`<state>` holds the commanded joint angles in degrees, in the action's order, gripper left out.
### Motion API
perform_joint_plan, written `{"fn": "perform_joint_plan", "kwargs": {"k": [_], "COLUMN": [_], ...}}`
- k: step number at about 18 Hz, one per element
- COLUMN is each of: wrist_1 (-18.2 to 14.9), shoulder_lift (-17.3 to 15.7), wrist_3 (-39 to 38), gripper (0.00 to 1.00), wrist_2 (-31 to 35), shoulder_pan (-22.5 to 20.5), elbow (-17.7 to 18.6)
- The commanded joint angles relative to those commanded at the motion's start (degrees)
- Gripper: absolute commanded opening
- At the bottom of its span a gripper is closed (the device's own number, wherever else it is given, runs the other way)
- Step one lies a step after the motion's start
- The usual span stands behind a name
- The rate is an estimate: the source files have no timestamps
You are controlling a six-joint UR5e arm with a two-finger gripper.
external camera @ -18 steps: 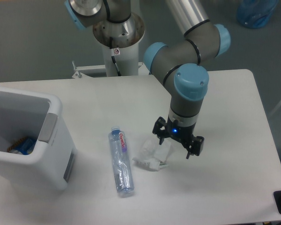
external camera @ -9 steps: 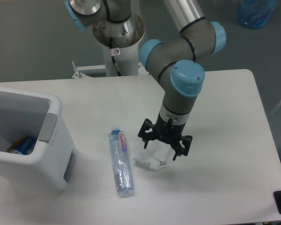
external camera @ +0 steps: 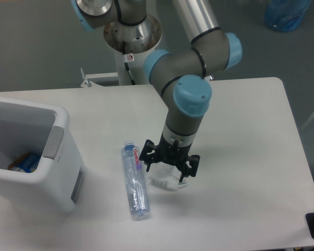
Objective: Place the trash in the trash can
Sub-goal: 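Lower the gripper over the bottle's cap end and close on it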
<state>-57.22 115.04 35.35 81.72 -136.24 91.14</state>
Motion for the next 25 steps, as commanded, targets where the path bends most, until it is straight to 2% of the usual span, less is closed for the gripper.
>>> {"fn": "perform_joint_plan", "kwargs": {"k": [4, 7, 9, 11, 16, 19, 25], "wrist_1": [0.0, -0.1, 0.0, 0.1, 0.4, 0.4, 0.6], "shoulder_lift": [1.4, 4.2, 6.0, 6.6, 11.4, 13.1, 14.1], "wrist_3": [-4.8, -9.8, -12.3, -14.8, -20.5, -20.9, -21.5], "gripper": [1.0, 1.0, 1.0, 1.0, 1.0, 1.0, 0.99], "wrist_2": [1.6, 5.1, 9.2, 10.0, 12.2, 14.2, 15.3], "shoulder_pan": [2.6, 4.9, 5.5, 6.3, 9.1, 10.3, 10.9], "elbow": [-0.4, -3.2, -3.8, -4.3, -8.7, -9.0, -9.0]}}
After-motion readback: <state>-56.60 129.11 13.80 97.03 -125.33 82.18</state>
